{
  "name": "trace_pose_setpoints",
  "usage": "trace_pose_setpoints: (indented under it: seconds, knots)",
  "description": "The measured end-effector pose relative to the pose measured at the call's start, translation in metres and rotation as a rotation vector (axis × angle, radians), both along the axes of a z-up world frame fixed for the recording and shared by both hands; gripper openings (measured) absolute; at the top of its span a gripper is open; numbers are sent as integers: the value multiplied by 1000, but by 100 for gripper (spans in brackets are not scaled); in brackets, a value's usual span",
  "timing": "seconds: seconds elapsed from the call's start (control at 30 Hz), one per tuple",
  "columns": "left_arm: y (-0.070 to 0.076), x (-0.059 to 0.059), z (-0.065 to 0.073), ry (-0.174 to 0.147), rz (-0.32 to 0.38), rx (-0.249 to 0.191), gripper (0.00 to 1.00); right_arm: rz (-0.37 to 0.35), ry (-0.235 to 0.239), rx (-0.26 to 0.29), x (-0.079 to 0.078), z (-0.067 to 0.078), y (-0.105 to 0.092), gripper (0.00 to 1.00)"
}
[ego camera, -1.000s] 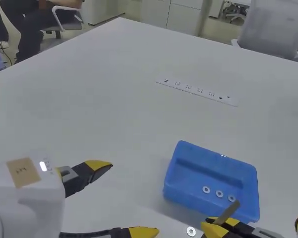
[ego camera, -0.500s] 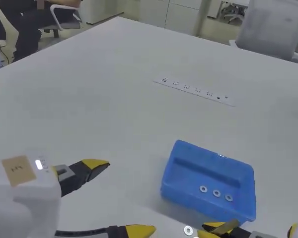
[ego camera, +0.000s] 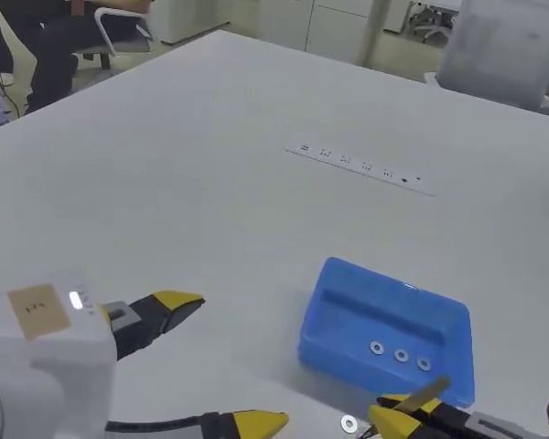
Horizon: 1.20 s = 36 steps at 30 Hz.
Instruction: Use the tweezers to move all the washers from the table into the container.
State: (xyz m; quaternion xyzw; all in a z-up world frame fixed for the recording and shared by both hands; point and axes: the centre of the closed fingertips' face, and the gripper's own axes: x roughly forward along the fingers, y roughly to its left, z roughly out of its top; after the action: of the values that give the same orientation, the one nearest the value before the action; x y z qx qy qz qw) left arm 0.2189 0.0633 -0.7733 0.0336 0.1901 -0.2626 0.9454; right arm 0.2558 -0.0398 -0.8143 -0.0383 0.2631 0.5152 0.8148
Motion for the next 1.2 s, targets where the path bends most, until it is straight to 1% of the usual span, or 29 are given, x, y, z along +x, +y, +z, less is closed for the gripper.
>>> trace_pose_setpoints:
  seconds: [0.1, 0.2, 0.37, 0.5, 0.63, 0.87, 1.2]
  knots:
    - [-1, 0, 0, 0, -1, 0, 69, -12, -2, 17, 6, 7, -1, 3]
    - [-1, 0, 0, -1, 1, 0, 69, -23, -12, 43, 12, 18, -1, 3]
    - [-2, 0, 1, 0, -1, -2, 69, -32, -27, 81, 23, 31, 3, 3]
    - [-2, 0, 1, 0, 2, -2, 69, -50, -31, 121, 35, 40, 7, 3]
    - [-2, 0, 1, 0, 3, -2, 69, -62, -30, 149, 47, 46, 12, 3]
    - [-2, -1, 1, 2, 3, -2, 69, -58, -38, 155, 59, 48, 19, 3]
    - [-2, -2, 0, 6, 0, -2, 68, -63, -24, 120, 74, 34, 22, 3]
